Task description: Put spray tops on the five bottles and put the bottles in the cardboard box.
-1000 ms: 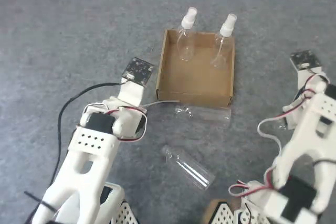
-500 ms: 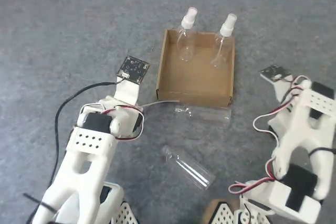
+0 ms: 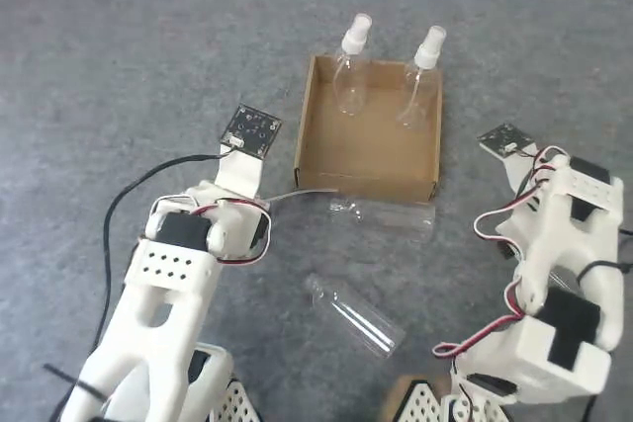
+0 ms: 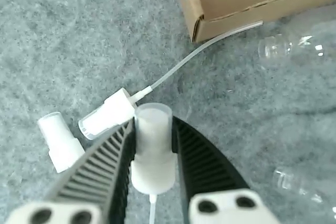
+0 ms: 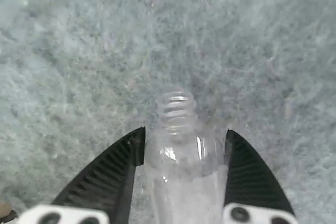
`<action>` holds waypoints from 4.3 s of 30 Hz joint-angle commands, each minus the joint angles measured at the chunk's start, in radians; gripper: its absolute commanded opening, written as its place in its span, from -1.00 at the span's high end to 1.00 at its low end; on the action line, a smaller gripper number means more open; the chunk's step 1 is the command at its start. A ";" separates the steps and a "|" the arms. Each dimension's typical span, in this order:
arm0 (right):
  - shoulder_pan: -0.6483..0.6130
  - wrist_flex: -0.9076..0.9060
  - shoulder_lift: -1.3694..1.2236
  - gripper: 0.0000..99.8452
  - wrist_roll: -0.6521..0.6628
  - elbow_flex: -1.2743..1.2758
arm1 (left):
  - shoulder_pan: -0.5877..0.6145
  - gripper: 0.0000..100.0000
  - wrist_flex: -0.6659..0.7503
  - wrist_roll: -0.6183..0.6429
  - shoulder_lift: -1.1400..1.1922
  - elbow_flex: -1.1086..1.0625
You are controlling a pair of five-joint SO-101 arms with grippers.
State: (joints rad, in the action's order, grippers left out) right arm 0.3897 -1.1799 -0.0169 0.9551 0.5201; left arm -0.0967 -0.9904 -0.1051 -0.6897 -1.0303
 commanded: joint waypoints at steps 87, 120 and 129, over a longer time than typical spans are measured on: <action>0.188 0.031 -0.008 0.82 -0.084 -0.327 | 0.086 0.98 0.018 0.137 -0.377 -0.004; 0.855 -0.364 0.171 0.56 0.775 -0.298 | 0.086 0.98 0.035 0.112 -0.376 -0.025; 0.395 -0.361 0.186 0.99 0.304 -0.155 | 0.083 0.98 0.037 0.114 -0.376 -0.025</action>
State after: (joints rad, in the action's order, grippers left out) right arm 1.0372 -1.5436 0.0967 1.5459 0.3713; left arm -0.0153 -0.9797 0.0192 -1.0395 -1.0671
